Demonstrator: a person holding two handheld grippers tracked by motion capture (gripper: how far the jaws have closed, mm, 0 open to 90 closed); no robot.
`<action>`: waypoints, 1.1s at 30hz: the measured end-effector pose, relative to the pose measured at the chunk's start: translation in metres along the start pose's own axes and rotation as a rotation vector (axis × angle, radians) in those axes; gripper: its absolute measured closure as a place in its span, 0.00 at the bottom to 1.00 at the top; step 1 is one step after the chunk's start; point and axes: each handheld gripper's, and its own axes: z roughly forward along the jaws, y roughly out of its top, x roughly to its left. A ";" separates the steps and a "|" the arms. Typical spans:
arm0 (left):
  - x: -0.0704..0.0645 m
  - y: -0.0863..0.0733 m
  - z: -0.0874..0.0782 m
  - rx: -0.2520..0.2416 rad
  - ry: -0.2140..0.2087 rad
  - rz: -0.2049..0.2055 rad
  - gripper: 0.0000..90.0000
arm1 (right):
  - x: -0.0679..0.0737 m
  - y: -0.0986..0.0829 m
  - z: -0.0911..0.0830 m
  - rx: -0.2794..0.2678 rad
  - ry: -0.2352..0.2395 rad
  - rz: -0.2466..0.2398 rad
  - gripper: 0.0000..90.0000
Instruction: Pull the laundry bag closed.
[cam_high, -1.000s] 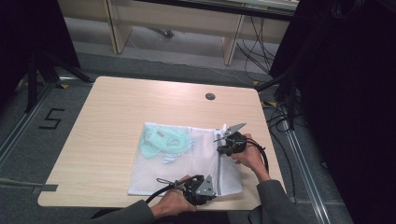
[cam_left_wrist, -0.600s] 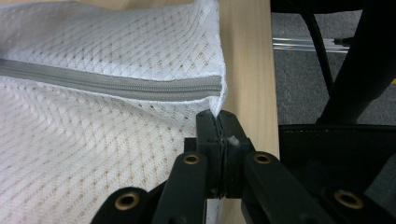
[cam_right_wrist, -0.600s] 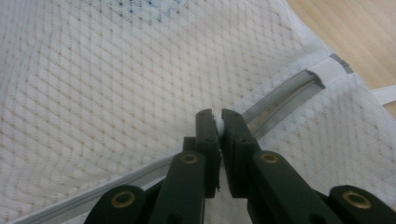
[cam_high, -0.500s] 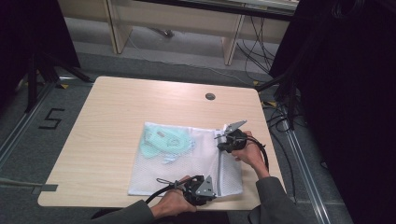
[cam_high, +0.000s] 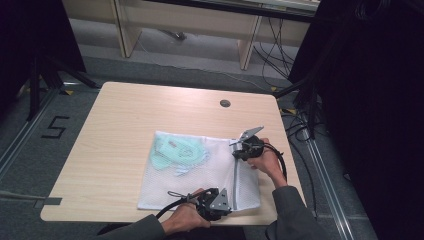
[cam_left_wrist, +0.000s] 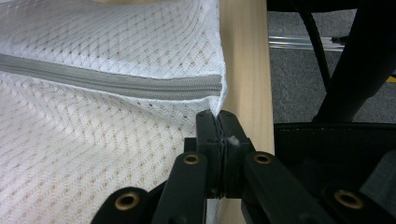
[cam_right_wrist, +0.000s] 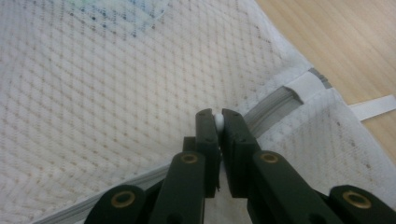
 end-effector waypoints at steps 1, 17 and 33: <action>0.000 0.000 0.000 0.001 0.001 0.004 0.99 | -0.002 0.000 -0.001 0.004 -0.003 -0.013 0.96; -0.001 0.000 -0.002 -0.006 0.000 -0.018 0.99 | -0.010 0.004 0.001 -0.023 -0.025 0.028 0.96; -0.004 0.000 0.000 0.010 -0.016 -0.013 0.99 | -0.017 0.005 0.003 -0.040 -0.042 0.046 0.96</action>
